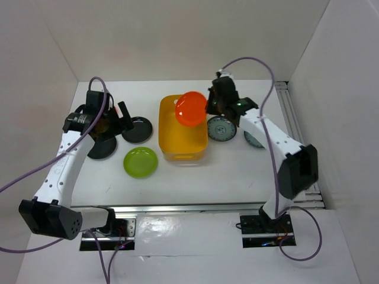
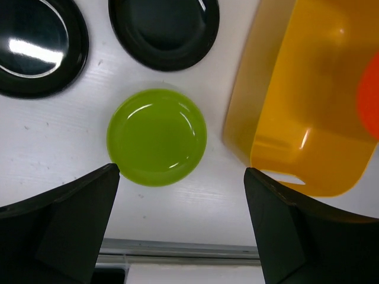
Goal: Place the plates into the plastic bin on the countertop
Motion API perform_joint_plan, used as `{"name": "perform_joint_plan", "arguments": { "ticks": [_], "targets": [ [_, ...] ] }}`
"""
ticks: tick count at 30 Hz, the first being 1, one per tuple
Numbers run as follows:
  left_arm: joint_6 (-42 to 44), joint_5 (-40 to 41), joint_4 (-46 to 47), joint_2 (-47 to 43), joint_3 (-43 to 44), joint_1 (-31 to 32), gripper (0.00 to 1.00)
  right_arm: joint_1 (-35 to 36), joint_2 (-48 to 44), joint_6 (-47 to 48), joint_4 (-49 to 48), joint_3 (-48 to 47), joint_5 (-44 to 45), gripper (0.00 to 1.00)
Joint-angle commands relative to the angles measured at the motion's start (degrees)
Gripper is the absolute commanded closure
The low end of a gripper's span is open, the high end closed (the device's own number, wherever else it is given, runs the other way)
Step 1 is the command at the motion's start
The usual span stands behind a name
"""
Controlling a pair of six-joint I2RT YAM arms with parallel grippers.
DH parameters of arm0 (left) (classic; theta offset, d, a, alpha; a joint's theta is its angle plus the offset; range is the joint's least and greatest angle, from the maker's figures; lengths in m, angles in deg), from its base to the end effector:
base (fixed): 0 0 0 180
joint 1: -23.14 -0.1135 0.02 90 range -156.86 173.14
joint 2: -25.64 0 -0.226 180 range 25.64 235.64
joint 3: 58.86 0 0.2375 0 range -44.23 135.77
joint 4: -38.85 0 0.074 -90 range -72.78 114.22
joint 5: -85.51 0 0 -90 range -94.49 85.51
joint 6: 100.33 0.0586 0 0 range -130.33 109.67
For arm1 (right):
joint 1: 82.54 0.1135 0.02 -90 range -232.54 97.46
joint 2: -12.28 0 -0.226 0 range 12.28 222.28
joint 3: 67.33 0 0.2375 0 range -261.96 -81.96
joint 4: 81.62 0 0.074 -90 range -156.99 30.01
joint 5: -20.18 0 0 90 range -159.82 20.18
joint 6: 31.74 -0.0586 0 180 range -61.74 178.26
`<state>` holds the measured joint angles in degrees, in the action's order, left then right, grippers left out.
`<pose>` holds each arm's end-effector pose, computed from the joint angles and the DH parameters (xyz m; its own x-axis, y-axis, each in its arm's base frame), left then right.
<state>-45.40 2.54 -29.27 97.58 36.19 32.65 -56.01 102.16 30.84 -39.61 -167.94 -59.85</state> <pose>0.2594 -0.0362 0.3281 -0.6161 -0.4750 -0.6284 -0.3364 0.8800 -0.3354 0.3315 0.1542 0.3153 -0.5540 0.2304 -0.8000 -0.0591 0.9477 0.3138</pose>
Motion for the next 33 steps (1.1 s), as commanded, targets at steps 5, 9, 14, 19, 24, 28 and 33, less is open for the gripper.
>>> {"name": "perform_joint_plan", "arguments": {
  "ticks": [5,9,14,19,24,28,33],
  "targets": [
    [-2.46,-18.97,11.04,-2.50,-12.91,-10.65,0.00,4.68,11.53,7.46,-4.26,-7.18,-3.12,1.00],
    [-2.46,-22.14,14.99,-6.10,-21.43,-13.29,0.00,5.21,16.54,8.70,-3.65,-9.74,-3.65,1.00],
    [-4.12,-22.15,16.93,-9.98,-31.19,-13.83,0.00,5.82,21.81,9.84,-2.42,-14.64,-4.26,0.90],
    [-5.27,-21.53,20.35,-10.51,-39.27,-13.83,0.00,6.35,25.24,10.46,-1.80,-17.99,-4.26,0.79],
    [-5.89,-20.39,20.98,-9.98,-40.52,-13.30,0.01,6.88,27.10,10.46,0.22,-20.46,-3.56,0.82],
    [-7.11,-19.16,20.98,-9.45,-41.05,-13.30,0.01,8.11,25.96,9.93,-1.97,-19.23,-4.17,0.38],
    [-8.87,-19.16,24.48,-7.35,-44.64,-13.30,0.03,11.53,22.53,11.42,-1.98,-22.65,-7.25,0.22]
  ]
}}
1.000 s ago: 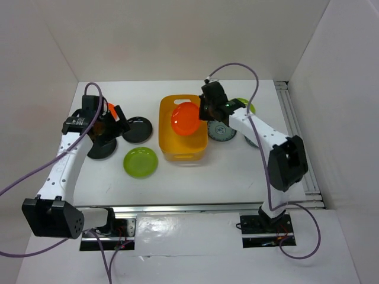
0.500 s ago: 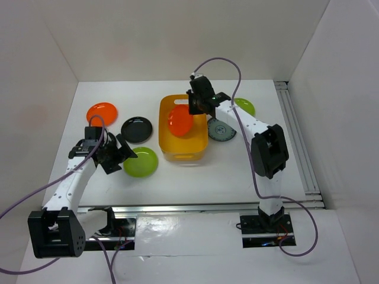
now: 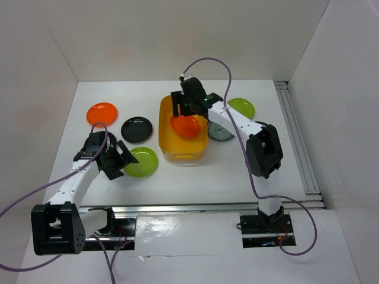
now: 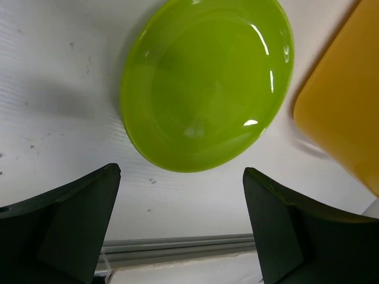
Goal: Place the plates into the plastic bin on the countertop
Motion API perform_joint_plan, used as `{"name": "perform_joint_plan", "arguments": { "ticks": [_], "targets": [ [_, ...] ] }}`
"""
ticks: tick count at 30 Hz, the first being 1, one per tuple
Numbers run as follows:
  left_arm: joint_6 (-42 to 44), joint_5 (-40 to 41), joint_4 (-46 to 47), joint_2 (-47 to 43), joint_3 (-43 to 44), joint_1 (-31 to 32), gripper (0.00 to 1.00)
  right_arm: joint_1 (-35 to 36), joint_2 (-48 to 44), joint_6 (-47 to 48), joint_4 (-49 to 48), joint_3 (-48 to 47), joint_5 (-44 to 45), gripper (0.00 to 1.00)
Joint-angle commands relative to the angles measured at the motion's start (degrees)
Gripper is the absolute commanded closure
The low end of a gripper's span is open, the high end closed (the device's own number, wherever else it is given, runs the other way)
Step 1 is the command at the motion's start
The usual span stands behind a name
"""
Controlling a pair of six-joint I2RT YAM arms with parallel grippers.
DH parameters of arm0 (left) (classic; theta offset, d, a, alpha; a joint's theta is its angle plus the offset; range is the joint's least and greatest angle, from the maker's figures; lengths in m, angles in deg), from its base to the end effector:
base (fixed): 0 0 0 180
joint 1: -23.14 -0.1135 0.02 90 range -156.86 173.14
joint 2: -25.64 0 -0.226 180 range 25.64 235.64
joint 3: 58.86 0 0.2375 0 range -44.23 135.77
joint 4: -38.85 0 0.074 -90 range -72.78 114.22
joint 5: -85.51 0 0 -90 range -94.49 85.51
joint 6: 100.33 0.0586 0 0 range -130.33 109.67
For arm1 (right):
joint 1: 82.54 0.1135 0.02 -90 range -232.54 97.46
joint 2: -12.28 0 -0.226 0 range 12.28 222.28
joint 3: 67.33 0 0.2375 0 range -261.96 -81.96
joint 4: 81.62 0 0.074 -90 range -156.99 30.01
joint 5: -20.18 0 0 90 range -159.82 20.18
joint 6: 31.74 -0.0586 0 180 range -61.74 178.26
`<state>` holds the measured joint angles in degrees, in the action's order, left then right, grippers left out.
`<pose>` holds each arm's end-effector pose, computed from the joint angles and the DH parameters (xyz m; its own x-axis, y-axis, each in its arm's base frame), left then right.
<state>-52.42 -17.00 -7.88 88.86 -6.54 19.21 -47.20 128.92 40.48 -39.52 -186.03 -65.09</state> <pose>0.2220 0.0025 0.1595 -0.6580 -0.7011 -0.2747 -0.5286 0.6899 -0.4946 0.3781 0.2622 0.2389 -0.6600 -0.0949 -0.7452 -0.3396 0.9225 0.1833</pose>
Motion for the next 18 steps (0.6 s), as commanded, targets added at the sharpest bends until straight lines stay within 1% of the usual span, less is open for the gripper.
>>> {"name": "perform_joint_plan", "arguments": {
  "ticks": [1,3,4,6,7,9,12,13,15,16,18],
  "targets": [
    [-2.38,-0.22,3.79,1.38,-1.92,0.14,0.03,3.42,-5.27,2.39,-2.06,-4.56,-2.96,0.19],
    [-2.91,-0.23,5.20,2.87,-3.50,0.14,0.03,4.56,-9.30,3.80,-4.42,-3.86,-6.29,0.11],
    [-2.91,-0.23,5.72,4.00,-3.50,0.14,0.04,5.09,-10.89,3.81,-5.22,-2.20,-7.53,0.07],
    [-3.44,1.07,6.25,4.80,-4.20,0.14,0.06,5.10,-15.19,3.81,-6.71,-0.61,-11.13,0.04],
    [-3.44,1.09,6.78,4.81,-4.99,0.14,0.07,5.10,-16.61,3.81,-7.24,0.70,-11.15,0.00],
    [-4.22,2.23,7.83,4.81,-6.13,0.14,0.09,5.10,-19.94,3.10,-7.78,1.33,-12.20,0.00],
    [-6.42,3.89,11.17,6.12,-7.99,0.14,0.14,5.10,-24.16,3.10,-8.30,5.01,-12.20,0.00],
    [-6.43,3.90,13.62,6.12,-9.38,0.14,0.14,5.10,-25.31,2.58,-8.30,7.02,-12.20,0.00],
    [-8.01,3.90,15.39,7.96,-10.09,0.14,0.17,4.58,-27.33,2.58,-8.30,9.14,-11.41,0.00],
    [-8.01,3.90,16.09,8.75,-10.09,0.14,0.21,3.96,-29.17,2.58,-8.30,10.11,-10.89,0.00],
    [-8.63,4.43,17.41,10.16,-10.79,0.14,0.23,3.17,-30.76,2.58,-7.61,12.13,-10.19,0.00]
  ]
}}
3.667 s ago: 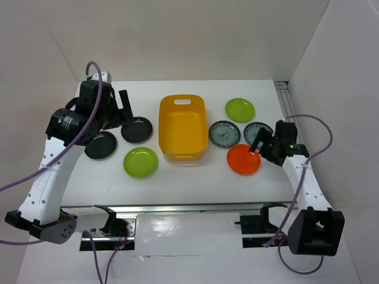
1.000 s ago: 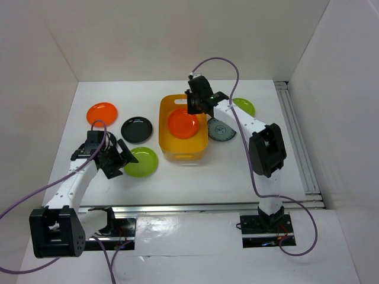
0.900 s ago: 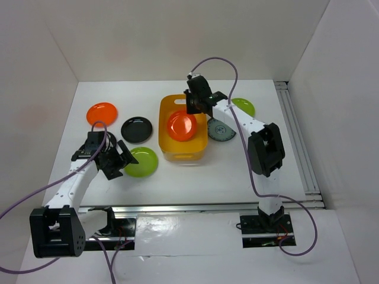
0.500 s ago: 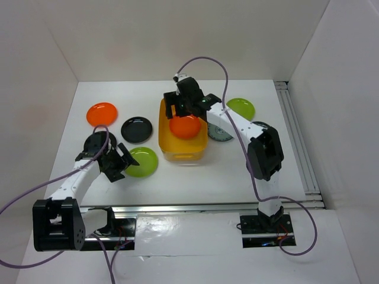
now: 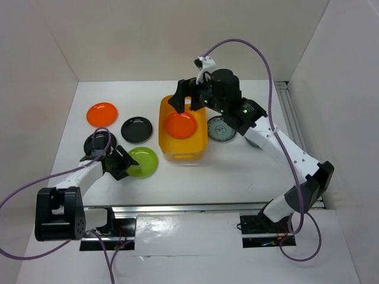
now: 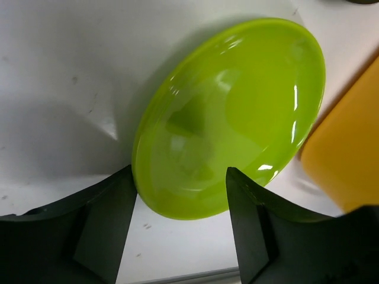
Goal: Place the plates into the plastic bin on the countertop
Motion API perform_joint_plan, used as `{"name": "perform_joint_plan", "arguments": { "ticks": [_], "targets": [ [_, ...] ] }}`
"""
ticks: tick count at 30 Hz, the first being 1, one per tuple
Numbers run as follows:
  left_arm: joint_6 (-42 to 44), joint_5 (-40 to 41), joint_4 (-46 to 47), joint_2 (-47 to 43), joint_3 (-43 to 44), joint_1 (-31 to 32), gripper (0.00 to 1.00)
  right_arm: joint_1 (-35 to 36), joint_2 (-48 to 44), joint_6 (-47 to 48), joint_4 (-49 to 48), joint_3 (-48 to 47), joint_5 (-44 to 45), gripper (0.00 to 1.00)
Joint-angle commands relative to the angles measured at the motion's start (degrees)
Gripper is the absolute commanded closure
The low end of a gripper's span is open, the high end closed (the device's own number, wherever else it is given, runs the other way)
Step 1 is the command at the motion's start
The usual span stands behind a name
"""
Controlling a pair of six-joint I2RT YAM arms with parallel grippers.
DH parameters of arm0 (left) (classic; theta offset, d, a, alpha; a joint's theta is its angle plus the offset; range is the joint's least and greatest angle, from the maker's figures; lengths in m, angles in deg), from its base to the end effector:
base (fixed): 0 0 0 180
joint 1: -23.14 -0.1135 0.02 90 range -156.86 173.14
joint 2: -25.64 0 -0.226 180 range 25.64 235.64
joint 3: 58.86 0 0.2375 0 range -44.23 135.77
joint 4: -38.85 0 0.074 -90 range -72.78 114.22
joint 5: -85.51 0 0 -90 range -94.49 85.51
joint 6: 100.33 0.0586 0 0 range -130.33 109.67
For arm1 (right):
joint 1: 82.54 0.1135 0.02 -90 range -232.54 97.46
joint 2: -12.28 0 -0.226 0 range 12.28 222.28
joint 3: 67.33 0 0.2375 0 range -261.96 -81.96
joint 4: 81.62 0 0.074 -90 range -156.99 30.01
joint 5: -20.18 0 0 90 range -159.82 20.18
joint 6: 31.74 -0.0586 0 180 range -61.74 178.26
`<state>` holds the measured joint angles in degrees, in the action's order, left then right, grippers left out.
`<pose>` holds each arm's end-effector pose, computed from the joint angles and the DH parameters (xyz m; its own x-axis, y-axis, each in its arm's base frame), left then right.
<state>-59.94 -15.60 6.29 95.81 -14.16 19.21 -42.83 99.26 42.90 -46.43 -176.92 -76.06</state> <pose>0.2276 0.0043 0.1124 -0.5747 -0.7886 -0.2186 -0.6222 0.5946 -0.5092 0.2701 0.2326 0.4017 -0.3514 0.0504 -0.9349 -0.6467 0.7089 0.2814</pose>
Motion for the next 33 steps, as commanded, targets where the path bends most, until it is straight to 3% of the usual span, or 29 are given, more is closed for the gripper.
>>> {"name": "perform_joint_plan", "arguments": {
  "ticks": [1,4,5,9,11,12,17,20,22,26,31,33],
  "targets": [
    [-1.11,3.03,3.78,3.91,-3.17,0.14,0.27,-1.82,-2.33,0.15,-0.69,3.55,0.79,0.00],
    [-1.72,3.56,4.40,6.64,-3.70,0.14,0.47,-2.35,-4.70,0.15,0.01,5.05,1.40,0.00],
    [-2.25,3.56,4.40,7.17,-3.70,0.14,0.58,-3.13,-5.24,0.15,0.53,5.83,1.41,0.00],
    [-2.25,5.31,3.08,7.09,-3.70,0.14,0.67,-4.45,-7.26,-0.91,0.54,7.15,1.93,0.00],
    [-2.25,6.63,2.47,7.08,-3.70,0.14,0.96,-4.99,-8.84,-1.43,0.54,7.15,1.93,0.00],
    [-2.25,6.63,1.94,7.08,-3.70,0.14,1.00,-4.99,-8.84,-1.43,0.54,7.15,1.93,0.00],
    [-2.95,7.86,-4.64,3.23,-0.63,0.14,1.00,-6.83,-9.46,-1.43,0.54,7.68,0.80,0.00],
    [-4.79,10.40,-13.25,-6.31,3.94,0.67,1.00,-7.36,-9.46,-2.48,0.54,7.68,0.79,0.00],
    [-5.94,13.38,-19.21,-14.22,9.29,0.67,1.00,-7.88,-9.46,-3.10,-0.16,8.20,0.79,0.00],
    [-3.93,13.59,-23.02,-16.04,22.03,0.67,1.00,-8.94,-9.46,-3.10,-0.17,8.21,0.26,0.00],
    [1.26,3.66,-12.15,-12.79,32.06,2.25,1.00,-11.13,-8.76,-4.33,1.59,7.59,4.82,0.00],
    [1.26,1.28,-8.89,-7.53,34.00,4.61,1.00,-13.49,-9.89,-6.43,1.59,9.69,7.98,0.00]
  ]
}}
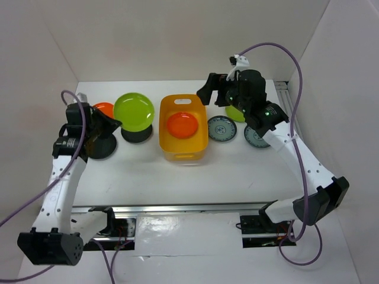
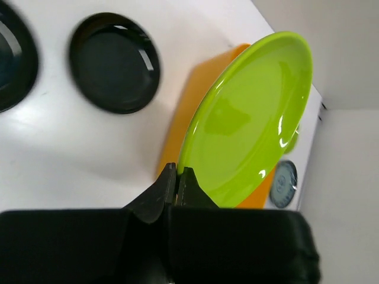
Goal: Place the plates into the plastic bin on the countertop
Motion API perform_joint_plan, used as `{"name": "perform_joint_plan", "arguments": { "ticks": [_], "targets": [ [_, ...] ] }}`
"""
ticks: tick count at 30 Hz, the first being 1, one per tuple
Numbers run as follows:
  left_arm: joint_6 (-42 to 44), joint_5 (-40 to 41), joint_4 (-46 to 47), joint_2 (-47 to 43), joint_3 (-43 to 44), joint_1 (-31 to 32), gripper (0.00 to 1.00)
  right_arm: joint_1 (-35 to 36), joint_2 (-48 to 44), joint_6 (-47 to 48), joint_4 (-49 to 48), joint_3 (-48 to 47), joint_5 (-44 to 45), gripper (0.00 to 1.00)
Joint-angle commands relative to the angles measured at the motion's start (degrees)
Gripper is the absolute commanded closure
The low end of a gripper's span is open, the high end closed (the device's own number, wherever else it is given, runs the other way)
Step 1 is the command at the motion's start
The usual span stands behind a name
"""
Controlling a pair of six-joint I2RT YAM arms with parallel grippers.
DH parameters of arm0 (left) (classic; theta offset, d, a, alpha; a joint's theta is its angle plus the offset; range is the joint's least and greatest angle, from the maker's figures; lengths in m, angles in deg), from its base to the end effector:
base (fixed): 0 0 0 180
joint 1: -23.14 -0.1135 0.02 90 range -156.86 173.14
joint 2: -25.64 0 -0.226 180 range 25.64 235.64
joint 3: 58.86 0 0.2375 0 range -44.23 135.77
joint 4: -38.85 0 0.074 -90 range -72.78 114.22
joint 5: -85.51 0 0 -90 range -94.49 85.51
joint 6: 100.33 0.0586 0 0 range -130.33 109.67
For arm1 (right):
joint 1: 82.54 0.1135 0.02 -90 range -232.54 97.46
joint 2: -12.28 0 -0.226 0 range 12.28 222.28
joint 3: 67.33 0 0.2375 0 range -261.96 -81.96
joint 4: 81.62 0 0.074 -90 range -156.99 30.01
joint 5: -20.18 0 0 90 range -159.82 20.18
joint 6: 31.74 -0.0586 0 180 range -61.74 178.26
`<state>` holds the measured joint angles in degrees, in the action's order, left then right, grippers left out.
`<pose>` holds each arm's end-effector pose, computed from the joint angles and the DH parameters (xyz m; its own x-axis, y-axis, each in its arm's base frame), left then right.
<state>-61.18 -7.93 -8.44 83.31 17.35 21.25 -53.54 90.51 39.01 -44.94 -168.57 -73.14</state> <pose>0.2405 0.0044 0.3163 -0.3188 -0.7850 -0.5311 -0.3604 0.6187 -0.6981 0.2793 0.1587 0.3963 -0.3709 0.1707 -0.9128 -0.4353 0.8364 0.3333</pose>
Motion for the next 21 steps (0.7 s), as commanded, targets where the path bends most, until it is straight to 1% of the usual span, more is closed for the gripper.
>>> {"name": "perform_joint_plan", "arguments": {
  "ticks": [1,2,3,4,5,6,7,8,10,11,14,18,19,20,21],
  "targets": [
    [3.29,-7.01,9.08,7.35,4.75,3.55,1.00,-3.76,-1.77,-3.51,0.11,3.53,6.11,0.00],
    [3.82,-7.02,10.33,9.98,6.17,4.87,1.00,-4.81,-2.38,-4.39,0.11,4.86,6.82,0.00],
    [4.52,-7.02,11.65,15.75,7.66,6.18,1.00,-6.04,-3.17,-4.92,-0.59,6.35,6.83,0.00],
    [6.36,-7.71,12.53,18.94,9.50,8.89,1.00,-8.40,-4.92,-6.14,-0.60,7.93,7.70,0.00],
    [7.42,-7.20,12.54,22.10,13.78,10.49,1.00,-9.64,-5.98,-6.76,-1.12,11.69,7.71,0.00],
    [8.39,-6.67,12.54,25.27,16.00,11.90,1.00,-11.05,-7.03,-6.77,-1.12,13.81,7.71,0.00],
    [9.53,-5.27,12.54,30.69,18.03,14.09,1.00,-13.85,-9.22,-8.25,-1.12,15.92,8.31,0.00],
    [10.15,-4.74,12.54,33.18,21.01,14.98,1.00,-15.18,-10.37,-8.26,-1.12,20.29,8.32,0.00],
    [10.77,-3.51,13.07,37.67,23.66,16.39,1.00,-18.43,-14.23,-8.88,-1.74,24.45,6.23,0.00],
    [10.77,-3.50,13.07,41.52,25.85,17.09,1.00,-19.32,-15.56,-9.40,-1.74,27.69,5.60,0.00],
    [11.91,-2.97,13.07,46.12,29.37,18.41,1.00,-21.34,-19.86,-8.71,-1.13,30.53,4.54,0.00],
    [13.58,-2.27,11.31,52.53,34.21,19.47,1.00,-21.35,-21.80,-7.83,3.17,31.67,5.07,0.00],
    [13.58,-2.27,11.31,54.98,35.09,19.47,1.00,-21.35,-21.81,-8.35,3.18,33.24,5.07,0.00],
    [13.58,-1.57,10.44,56.14,36.05,20.08,1.00,-21.35,-23.20,-9.74,3.18,34.74,2.81,0.00],
    [14.11,-1.57,9.82,57.11,37.46,20.08,1.00,-21.35,-23.22,-10.89,1.88,38.32,1.65,0.00]
  ]
}}
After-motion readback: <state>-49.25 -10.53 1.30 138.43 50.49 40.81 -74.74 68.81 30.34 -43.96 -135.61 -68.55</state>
